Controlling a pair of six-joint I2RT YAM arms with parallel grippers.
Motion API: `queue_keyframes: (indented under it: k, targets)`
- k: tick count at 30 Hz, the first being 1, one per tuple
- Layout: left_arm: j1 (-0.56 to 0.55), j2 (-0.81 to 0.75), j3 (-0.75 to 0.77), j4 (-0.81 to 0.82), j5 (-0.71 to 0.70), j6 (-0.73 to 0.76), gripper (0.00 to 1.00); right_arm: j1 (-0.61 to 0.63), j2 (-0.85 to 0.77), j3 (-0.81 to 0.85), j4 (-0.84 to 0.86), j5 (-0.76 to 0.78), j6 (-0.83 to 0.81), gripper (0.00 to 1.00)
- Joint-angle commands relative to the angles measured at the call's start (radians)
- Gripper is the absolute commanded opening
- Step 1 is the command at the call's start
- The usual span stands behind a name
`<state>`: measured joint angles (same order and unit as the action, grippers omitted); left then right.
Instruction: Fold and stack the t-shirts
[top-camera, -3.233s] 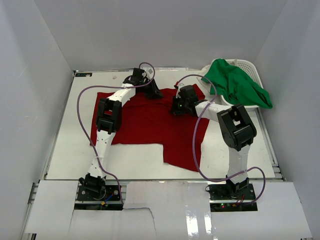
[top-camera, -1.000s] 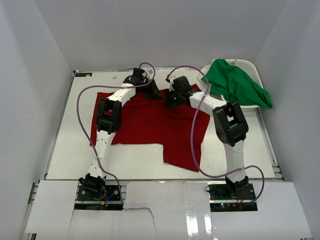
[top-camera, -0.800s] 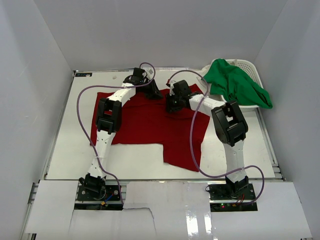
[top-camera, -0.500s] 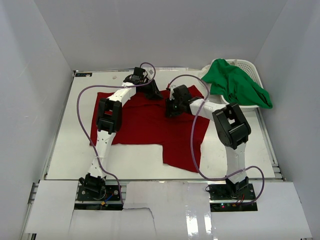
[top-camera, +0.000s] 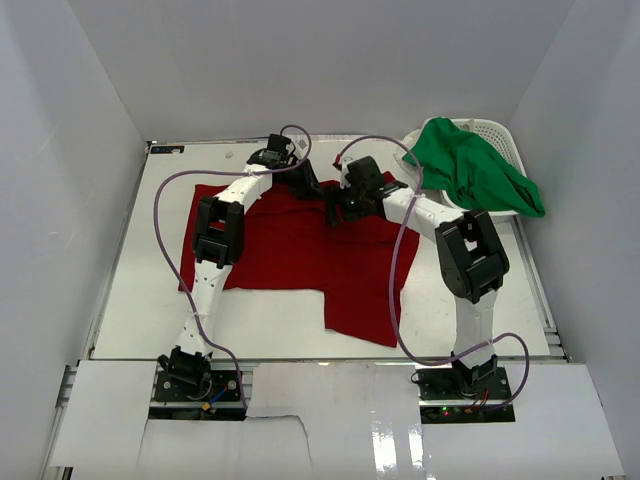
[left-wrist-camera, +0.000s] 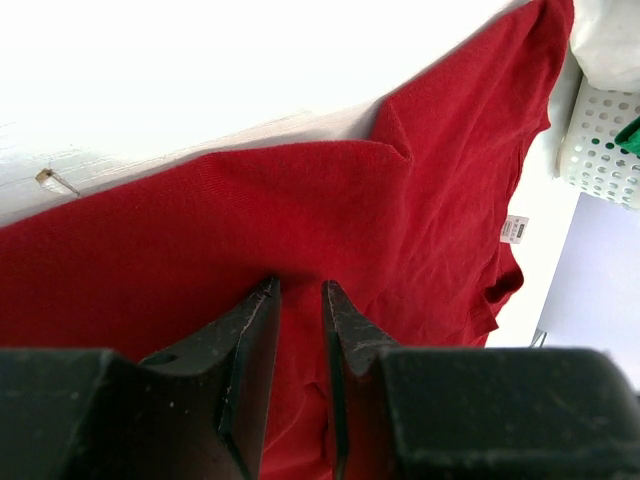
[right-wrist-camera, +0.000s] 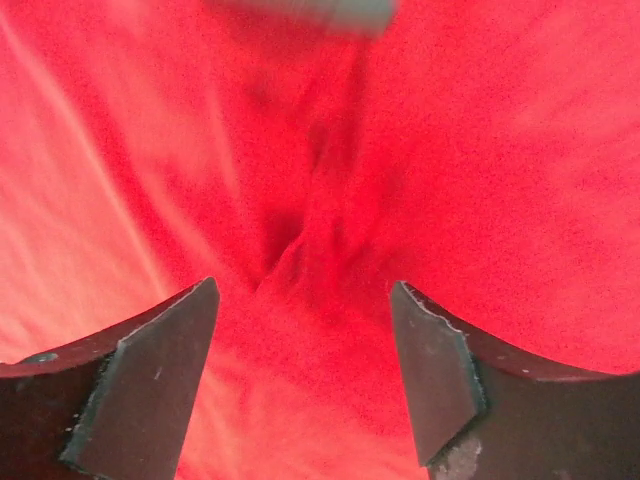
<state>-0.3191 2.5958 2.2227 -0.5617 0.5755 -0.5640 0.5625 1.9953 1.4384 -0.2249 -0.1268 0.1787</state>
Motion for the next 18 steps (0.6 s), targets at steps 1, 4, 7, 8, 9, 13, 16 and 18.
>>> queue_keyframes:
  k: [1,4,7,8,9,13,16,18]
  targets:
    - [-0.008,0.015,-0.014,-0.076,-0.057,0.036,0.36,-0.076,0.014,0.128,-0.050,0.035,-0.045,0.77]
    - [-0.006,-0.009,-0.047,-0.075,-0.054,0.044,0.36,-0.142,0.069,0.214,-0.076,0.009,-0.057,0.78]
    - [-0.005,-0.043,-0.081,-0.066,-0.043,0.041,0.36,-0.182,0.127,0.299,-0.108,0.016,-0.082,0.78]
    - [0.000,-0.054,-0.089,-0.060,-0.037,0.039,0.36,-0.190,0.141,0.321,-0.125,0.027,-0.096,0.78]
    - [0.000,-0.077,-0.096,-0.050,-0.031,0.036,0.37,-0.197,0.155,0.356,-0.128,0.033,-0.099,0.78]
    - [0.031,-0.120,-0.080,-0.029,0.010,0.012,0.39,-0.233,0.217,0.411,-0.140,0.036,-0.102,0.78]
    - [0.067,-0.157,-0.051,-0.021,0.061,-0.011,0.41,-0.249,0.246,0.431,-0.140,0.038,-0.102,0.78]
    - [0.089,-0.180,-0.044,-0.017,0.084,-0.017,0.42,-0.254,0.260,0.441,-0.140,0.041,-0.104,0.78]
